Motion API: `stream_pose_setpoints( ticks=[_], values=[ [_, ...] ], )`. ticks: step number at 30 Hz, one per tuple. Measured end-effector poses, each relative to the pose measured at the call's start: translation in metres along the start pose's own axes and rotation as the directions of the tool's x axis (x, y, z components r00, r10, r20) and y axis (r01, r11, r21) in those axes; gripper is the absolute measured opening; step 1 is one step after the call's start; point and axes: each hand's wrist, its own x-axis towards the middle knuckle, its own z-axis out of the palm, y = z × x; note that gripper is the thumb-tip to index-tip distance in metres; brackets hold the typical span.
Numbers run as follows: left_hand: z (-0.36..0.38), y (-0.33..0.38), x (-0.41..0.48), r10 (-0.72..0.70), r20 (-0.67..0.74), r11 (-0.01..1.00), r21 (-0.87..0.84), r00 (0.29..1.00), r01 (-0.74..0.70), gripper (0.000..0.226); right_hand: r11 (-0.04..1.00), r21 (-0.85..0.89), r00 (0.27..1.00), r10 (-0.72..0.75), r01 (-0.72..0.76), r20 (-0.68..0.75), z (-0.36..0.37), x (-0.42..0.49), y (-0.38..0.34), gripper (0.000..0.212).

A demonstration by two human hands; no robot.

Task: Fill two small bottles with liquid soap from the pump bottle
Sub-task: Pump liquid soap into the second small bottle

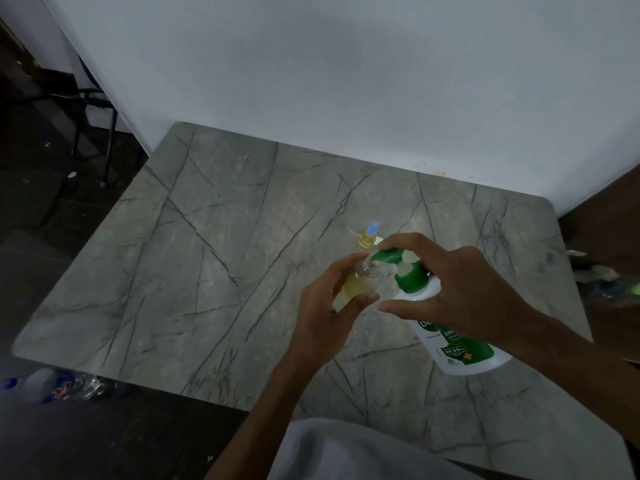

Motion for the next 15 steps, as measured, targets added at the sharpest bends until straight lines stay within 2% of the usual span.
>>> stream_pose_setpoints(
  ticks=[10, 15],
  values=[
    [0.0002, -0.0021, 0.0003, 0.039, 0.001, 0.998, 0.041, 0.999, -0.039, 0.056, 0.999, 0.046, 0.999, -0.004, 0.006, -0.032, 0.0022, 0.0024, -0.0028, 0.052],
    [-0.0010, -0.0019, -0.0004, -0.013, -0.006, 1.000, -0.019, 1.000, 0.013, 0.053, 0.999, 0.026, 0.999, 0.018, -0.019, 0.037, 0.0012, 0.0045, -0.0026, 0.061]
  ],
)
